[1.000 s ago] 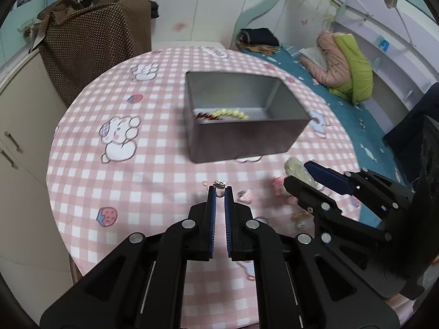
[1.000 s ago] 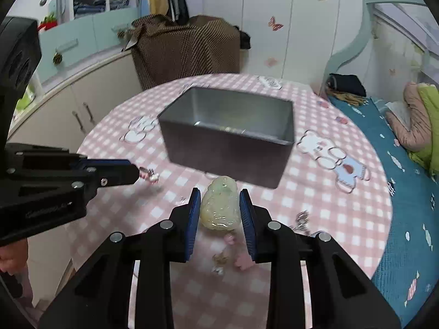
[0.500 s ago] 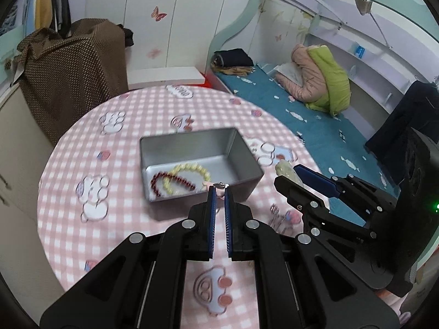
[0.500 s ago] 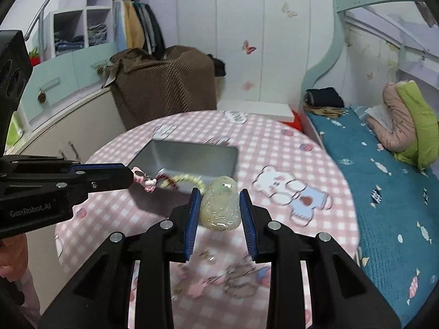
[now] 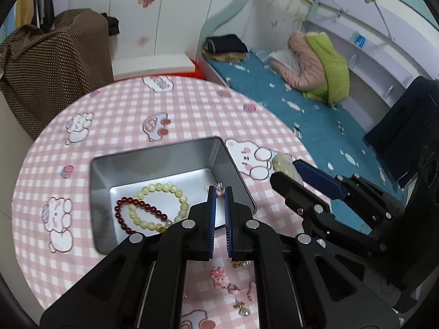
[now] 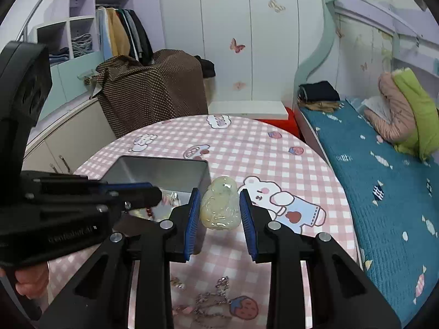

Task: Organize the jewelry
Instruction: 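Carry the pink charm and jade pendant over the grey box with both grippers, then lower the charm and jade pendant into the box and open both grippers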

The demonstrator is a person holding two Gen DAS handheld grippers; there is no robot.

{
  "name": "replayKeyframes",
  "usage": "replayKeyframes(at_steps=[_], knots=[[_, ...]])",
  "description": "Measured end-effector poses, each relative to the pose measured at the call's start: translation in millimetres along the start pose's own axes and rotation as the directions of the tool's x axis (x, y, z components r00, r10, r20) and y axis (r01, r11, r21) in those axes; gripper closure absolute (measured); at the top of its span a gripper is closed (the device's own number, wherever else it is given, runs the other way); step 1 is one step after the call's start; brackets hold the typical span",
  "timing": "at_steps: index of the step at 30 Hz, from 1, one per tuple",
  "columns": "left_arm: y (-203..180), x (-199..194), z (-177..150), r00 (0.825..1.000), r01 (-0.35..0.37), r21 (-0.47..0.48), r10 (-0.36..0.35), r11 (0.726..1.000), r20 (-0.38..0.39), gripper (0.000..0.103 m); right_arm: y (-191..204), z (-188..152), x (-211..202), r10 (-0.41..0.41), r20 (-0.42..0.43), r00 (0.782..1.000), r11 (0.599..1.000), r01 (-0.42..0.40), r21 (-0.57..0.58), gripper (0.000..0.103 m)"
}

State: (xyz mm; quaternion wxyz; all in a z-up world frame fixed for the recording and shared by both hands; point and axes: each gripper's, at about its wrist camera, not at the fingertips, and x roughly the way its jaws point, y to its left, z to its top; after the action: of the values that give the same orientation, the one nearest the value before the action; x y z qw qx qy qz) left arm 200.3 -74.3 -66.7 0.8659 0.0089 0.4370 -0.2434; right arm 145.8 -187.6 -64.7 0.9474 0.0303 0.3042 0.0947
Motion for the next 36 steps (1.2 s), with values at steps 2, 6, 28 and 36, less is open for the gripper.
replayKeyframes(at_steps=[2, 6, 28, 36], knots=[[-2, 5, 1, 1.000, 0.005, 0.011, -0.005, 1.000, -0.004, 0.096, -3, 0, 3, 0.000, -0.005, 1.000, 1.000, 0.000, 0.005, 0.076], [3, 9, 1, 1.000, -0.002, 0.006, 0.002, 1.000, -0.010, 0.096, -3, 5, 6, 0.004, -0.004, 1.000, 1.000, -0.004, 0.001, 0.076], [68, -14, -2, 0.996, -0.073, -0.090, 0.076, 0.993, 0.034, 0.088, 53, 28, 59, 0.041, -0.085, 0.996, 0.991, -0.051, -0.122, 0.075], [73, -8, -2, 0.996, -0.078, -0.100, 0.081, 0.992, 0.024, 0.082, 44, 32, 55, 0.005, -0.061, 0.998, 0.994, -0.012, -0.108, 0.072]])
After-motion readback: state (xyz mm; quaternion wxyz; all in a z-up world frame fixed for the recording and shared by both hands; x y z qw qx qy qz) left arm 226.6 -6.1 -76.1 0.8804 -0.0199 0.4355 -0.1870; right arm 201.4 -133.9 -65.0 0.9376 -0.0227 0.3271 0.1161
